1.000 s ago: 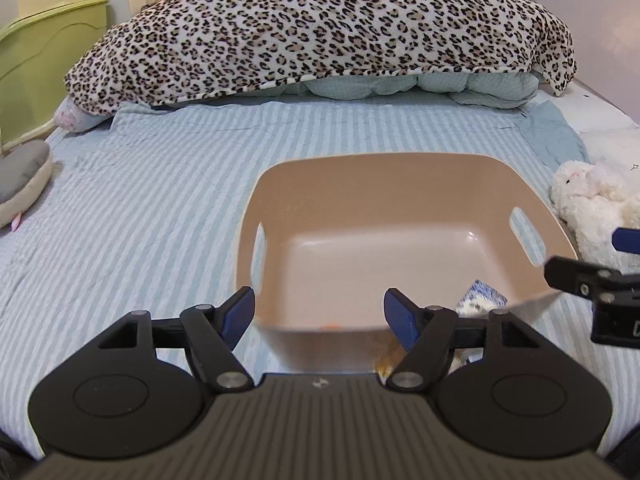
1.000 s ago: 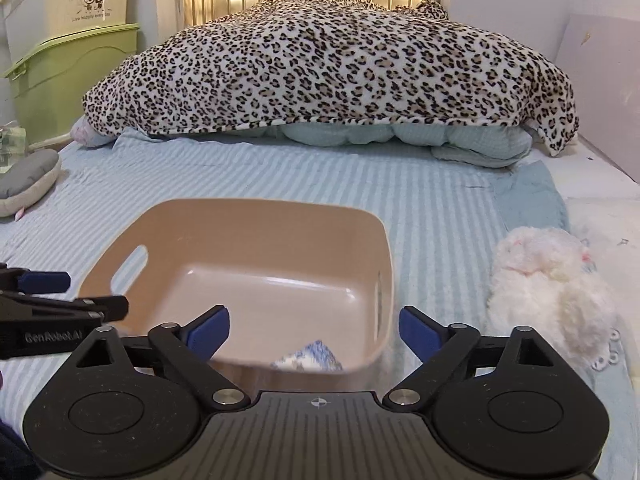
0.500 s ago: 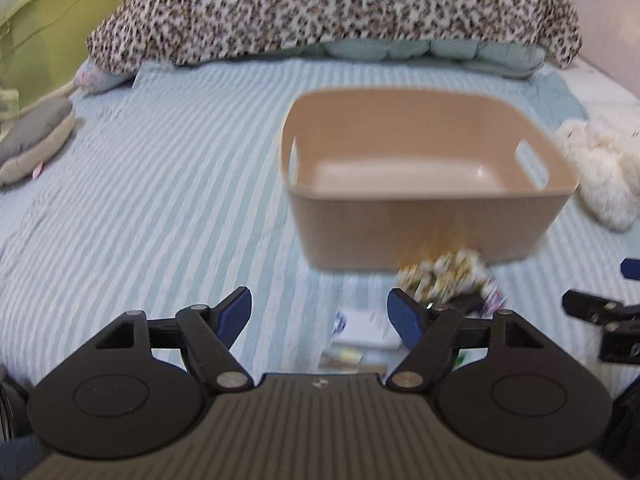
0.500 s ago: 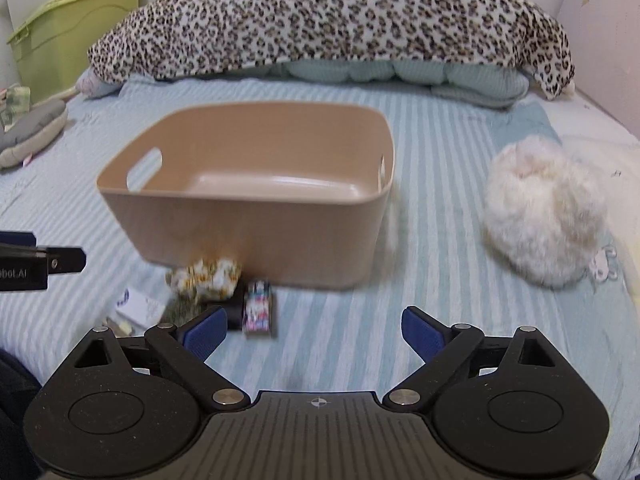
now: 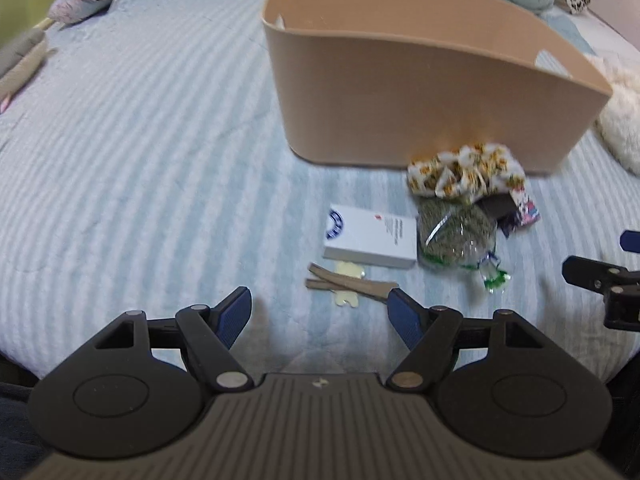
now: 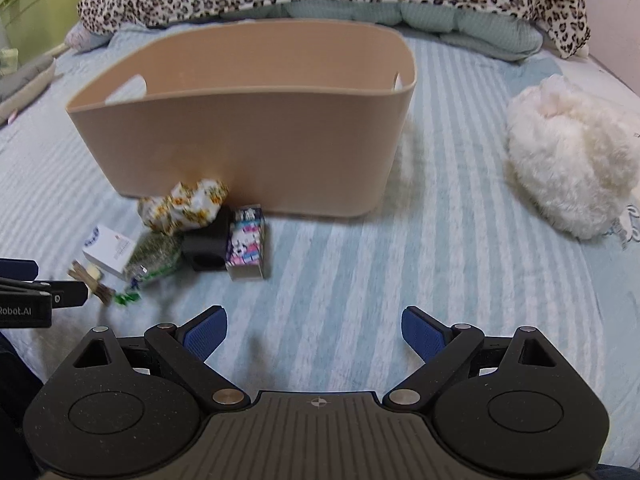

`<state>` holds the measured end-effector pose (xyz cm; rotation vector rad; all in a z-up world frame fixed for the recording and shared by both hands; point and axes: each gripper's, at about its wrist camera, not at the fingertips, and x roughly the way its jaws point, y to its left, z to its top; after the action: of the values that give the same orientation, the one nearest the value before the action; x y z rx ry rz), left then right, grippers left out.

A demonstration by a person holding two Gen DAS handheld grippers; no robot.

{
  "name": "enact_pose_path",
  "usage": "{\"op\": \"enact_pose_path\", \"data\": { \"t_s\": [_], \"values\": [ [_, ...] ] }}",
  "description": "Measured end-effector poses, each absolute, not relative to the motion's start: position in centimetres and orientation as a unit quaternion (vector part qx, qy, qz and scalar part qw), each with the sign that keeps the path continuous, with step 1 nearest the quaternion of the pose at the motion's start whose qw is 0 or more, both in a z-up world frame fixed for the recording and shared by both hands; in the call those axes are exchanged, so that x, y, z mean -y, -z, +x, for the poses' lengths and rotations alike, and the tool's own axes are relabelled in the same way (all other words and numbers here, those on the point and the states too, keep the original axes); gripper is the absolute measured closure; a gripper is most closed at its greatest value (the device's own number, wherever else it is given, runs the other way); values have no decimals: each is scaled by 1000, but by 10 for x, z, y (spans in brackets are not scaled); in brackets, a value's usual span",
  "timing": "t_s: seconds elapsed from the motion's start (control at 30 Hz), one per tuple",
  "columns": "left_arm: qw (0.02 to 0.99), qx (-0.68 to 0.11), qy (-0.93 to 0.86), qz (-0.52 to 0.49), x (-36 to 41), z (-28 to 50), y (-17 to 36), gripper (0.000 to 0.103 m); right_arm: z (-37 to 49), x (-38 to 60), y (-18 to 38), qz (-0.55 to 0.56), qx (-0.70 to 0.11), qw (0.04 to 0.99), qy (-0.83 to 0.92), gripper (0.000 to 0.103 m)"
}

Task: Organize objects
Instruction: 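Grasp the tan hair clip with the left tool while the right tool grasps the Hello Kitty box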

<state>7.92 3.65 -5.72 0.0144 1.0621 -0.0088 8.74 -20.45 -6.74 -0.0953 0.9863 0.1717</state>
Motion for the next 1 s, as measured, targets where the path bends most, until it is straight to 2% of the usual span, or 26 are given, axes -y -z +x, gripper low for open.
{"op": "enact_pose_path", "data": {
  "t_s": [0.33,0.63,0.93,1.0],
  "values": [
    [861,-509,13,-4,-31,89,73,27,104,192,85,-51,-471,876,-96,8],
    [859,-511,8,-28,-35,95,73,27,118,173,94,-59,-456,880,-115,15],
    [859,-510,8,-40,-37,99,72,29,123,160,98,-72,-448,882,-128,30],
    [861,-507,6,-33,-35,99,71,32,122,159,98,-71,-447,882,-133,42]
  ]
}}
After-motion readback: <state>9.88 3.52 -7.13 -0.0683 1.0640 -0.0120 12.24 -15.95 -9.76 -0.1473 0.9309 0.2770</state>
